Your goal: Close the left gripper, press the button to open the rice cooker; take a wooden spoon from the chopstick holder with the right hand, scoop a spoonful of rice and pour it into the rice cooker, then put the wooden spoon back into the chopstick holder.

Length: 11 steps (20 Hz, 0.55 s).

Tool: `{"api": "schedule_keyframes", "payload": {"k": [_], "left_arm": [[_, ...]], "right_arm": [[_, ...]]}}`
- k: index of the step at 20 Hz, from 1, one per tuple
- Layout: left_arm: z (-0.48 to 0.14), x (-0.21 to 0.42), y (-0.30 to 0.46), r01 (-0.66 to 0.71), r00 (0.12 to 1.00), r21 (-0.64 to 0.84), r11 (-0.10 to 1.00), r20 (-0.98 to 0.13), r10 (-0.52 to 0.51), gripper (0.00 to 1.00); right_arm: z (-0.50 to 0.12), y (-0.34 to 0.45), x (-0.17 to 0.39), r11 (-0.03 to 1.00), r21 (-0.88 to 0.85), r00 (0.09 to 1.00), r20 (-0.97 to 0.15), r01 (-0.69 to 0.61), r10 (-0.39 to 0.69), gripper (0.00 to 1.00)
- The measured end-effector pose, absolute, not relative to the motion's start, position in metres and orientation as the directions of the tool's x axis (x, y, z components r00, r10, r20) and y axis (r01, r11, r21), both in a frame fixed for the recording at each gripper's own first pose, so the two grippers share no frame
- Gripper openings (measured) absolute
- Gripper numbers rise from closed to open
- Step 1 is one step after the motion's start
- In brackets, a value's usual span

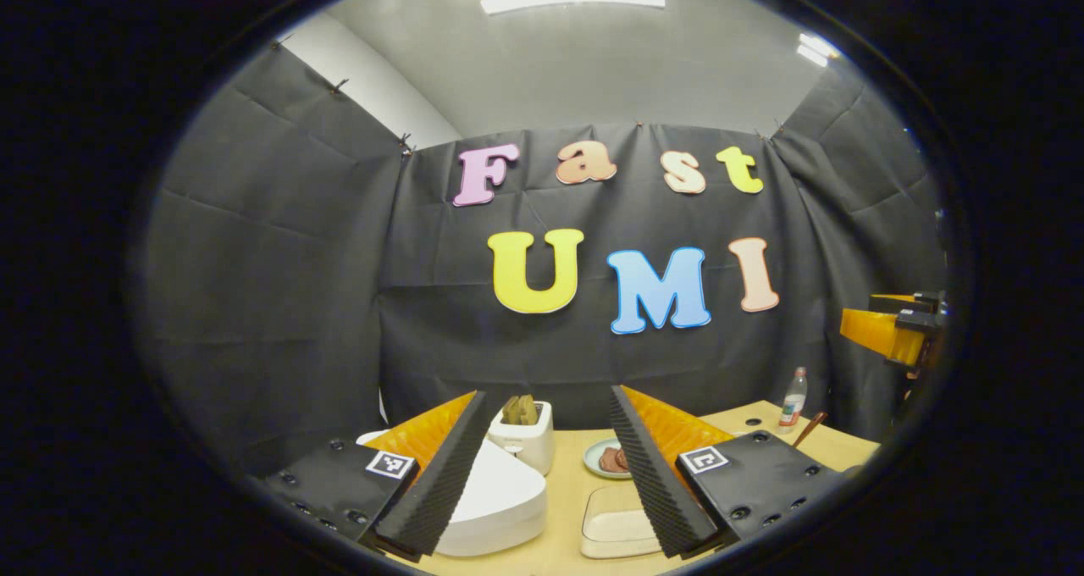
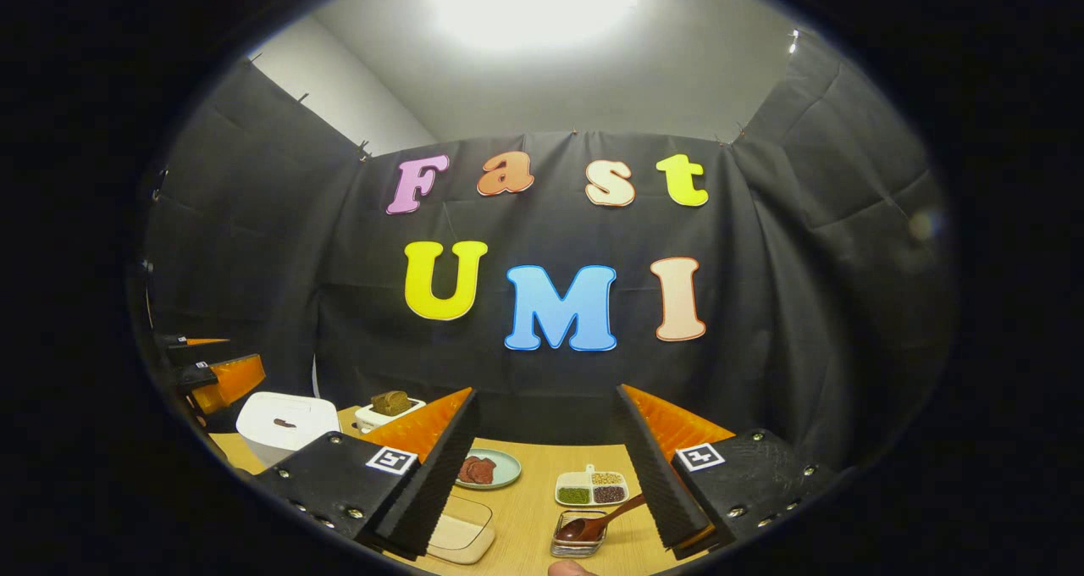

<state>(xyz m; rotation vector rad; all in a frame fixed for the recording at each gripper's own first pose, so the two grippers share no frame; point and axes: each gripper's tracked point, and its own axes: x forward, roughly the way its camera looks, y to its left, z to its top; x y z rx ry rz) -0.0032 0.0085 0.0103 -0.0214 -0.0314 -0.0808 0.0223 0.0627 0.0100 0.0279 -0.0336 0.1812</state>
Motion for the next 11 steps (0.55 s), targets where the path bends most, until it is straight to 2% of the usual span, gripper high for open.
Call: {"api": "schedule_keyframes", "payload": {"k": [11], "left_arm": [[0.021, -0.001, 0.017, 0.078, 0.995, -0.006, 0.997, 0.056, -0.078, 1.0]], "right_arm": [[0.017, 0.076, 0.022, 0.981, 0.037, 0.981, 0.058, -0.188, 0.186, 0.95]]}}
